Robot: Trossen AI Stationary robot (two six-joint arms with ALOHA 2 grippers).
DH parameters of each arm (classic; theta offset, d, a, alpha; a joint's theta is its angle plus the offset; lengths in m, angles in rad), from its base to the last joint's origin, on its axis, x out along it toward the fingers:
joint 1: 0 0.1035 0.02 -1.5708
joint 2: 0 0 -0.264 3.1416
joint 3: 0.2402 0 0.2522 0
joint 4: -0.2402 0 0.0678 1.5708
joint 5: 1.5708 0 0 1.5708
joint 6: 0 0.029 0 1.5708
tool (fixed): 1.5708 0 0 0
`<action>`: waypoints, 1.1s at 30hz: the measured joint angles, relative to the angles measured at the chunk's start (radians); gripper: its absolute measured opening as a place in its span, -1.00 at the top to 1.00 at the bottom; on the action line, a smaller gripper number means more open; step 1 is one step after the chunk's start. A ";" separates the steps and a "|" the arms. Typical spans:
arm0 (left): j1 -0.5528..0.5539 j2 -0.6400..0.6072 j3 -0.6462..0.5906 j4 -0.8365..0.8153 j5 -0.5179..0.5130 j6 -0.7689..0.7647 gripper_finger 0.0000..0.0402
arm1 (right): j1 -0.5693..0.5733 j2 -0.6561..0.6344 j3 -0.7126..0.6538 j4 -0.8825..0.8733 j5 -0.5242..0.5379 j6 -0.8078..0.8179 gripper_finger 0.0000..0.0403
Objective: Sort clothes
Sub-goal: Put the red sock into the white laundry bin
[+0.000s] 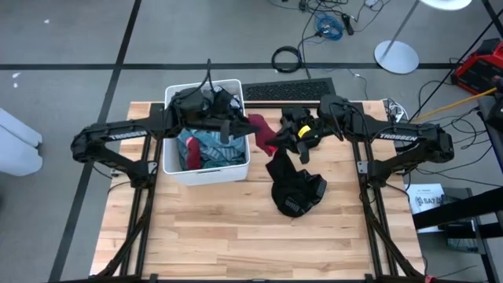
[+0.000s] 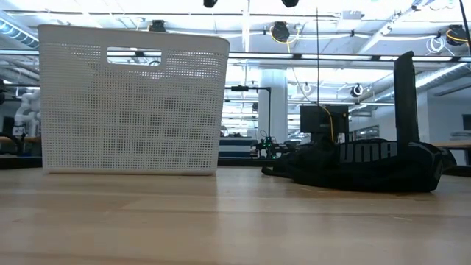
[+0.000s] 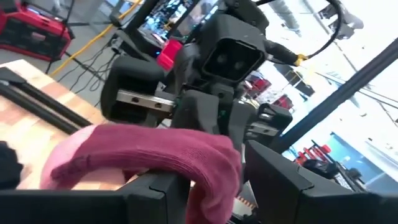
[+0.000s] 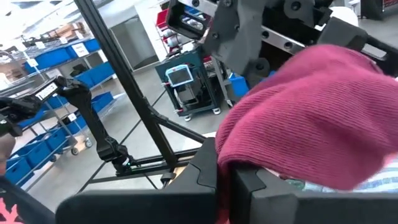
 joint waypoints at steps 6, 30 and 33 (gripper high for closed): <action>0.000 0.025 0.000 -0.003 0.018 0.008 0.33 | 0.010 0.000 0.000 -0.005 0.021 0.005 1.00; 0.055 -0.083 0.000 -0.194 -0.045 0.157 0.98 | -0.121 0.000 0.000 -0.288 0.183 0.115 -0.14; 0.074 -0.166 0.000 -0.356 -0.133 0.228 0.98 | -0.139 0.000 0.000 -0.338 0.185 0.108 -0.26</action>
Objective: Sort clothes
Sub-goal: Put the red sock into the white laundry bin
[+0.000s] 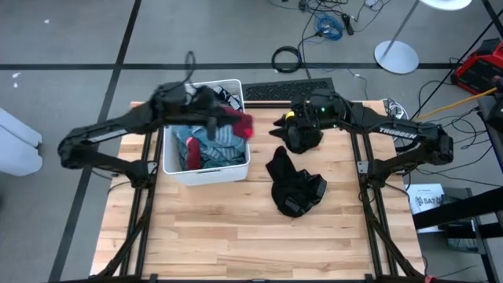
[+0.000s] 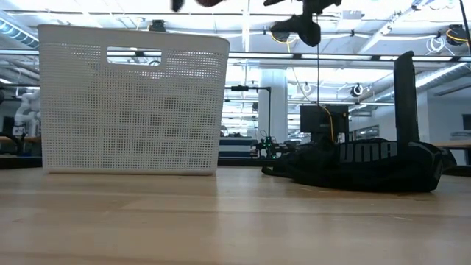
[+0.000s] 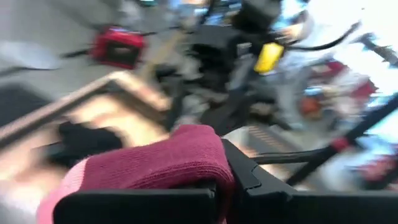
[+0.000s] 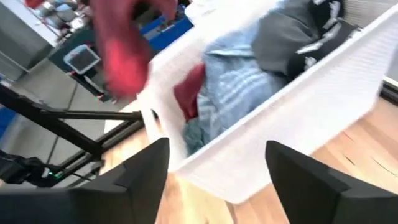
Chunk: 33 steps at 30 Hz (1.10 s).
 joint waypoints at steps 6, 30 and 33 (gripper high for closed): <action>0.013 -0.149 0.000 -0.416 -0.185 0.044 0.98 | -0.027 0.000 0.000 0.012 0.001 0.000 -0.32; -0.038 -0.177 0.000 -1.050 -0.332 -0.062 0.62 | -0.092 -0.001 0.000 0.051 0.002 -0.008 -0.30; -0.037 -0.165 0.000 -1.060 -0.332 -0.063 0.49 | -0.099 -0.001 0.000 -0.030 0.074 0.009 -0.29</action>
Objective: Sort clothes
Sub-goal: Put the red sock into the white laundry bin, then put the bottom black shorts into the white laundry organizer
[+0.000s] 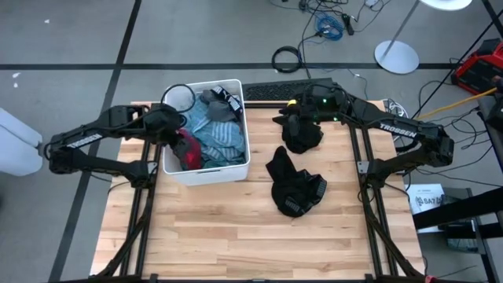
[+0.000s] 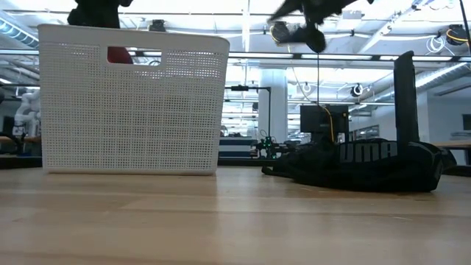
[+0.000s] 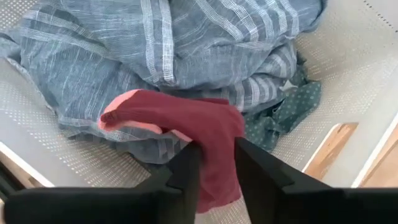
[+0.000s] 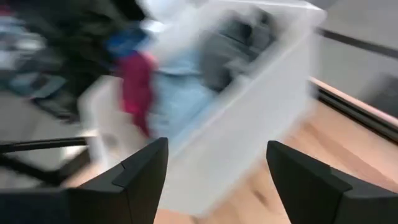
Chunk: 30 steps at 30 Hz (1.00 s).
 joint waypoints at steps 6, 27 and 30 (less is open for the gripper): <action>0.000 0.050 0.000 -0.001 -0.045 0.001 0.17 | -0.019 0.000 0.000 -0.306 0.203 0.096 -0.28; 0.000 -0.066 0.213 0.225 -0.064 0.050 0.11 | 0.031 0.000 0.000 -0.805 0.127 0.335 -0.28; -0.001 -0.075 0.201 0.344 0.037 0.121 0.11 | 0.094 0.000 0.000 -0.898 0.126 0.416 -0.28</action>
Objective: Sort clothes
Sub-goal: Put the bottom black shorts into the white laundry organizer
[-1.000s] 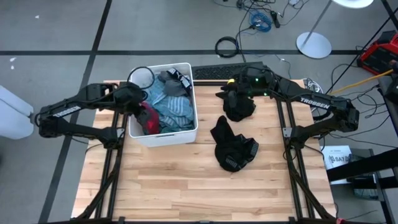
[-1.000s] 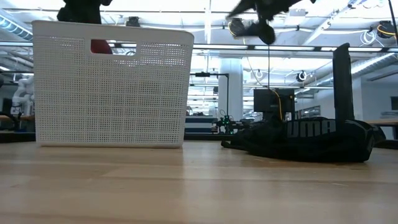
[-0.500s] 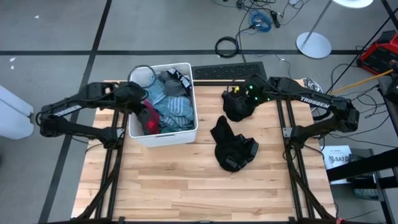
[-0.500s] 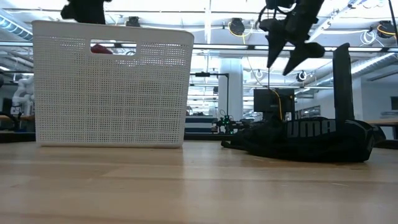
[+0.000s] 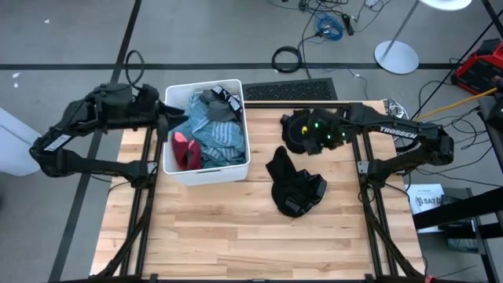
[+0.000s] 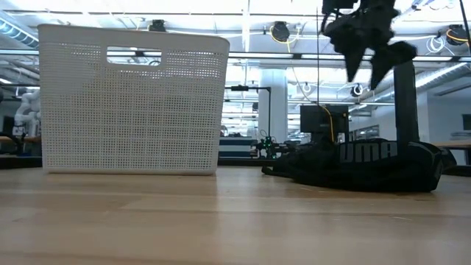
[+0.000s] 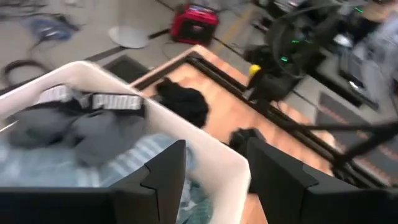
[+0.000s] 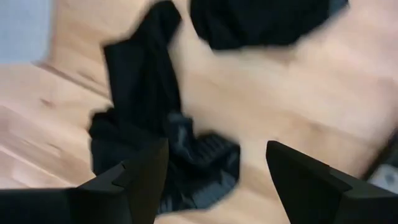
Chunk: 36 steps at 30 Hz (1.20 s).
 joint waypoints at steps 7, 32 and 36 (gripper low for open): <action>-0.019 0.009 -0.037 -0.026 0.033 0.060 0.11 | 0.222 0.000 -0.069 -0.025 -0.020 0.275 -0.28; -0.190 0.011 -0.167 0.244 0.101 0.080 0.11 | 0.687 0.000 -0.661 0.742 0.217 1.007 -0.19; -0.197 0.011 -0.167 0.379 0.101 0.035 0.11 | 0.721 0.000 -0.691 0.855 0.244 0.995 0.21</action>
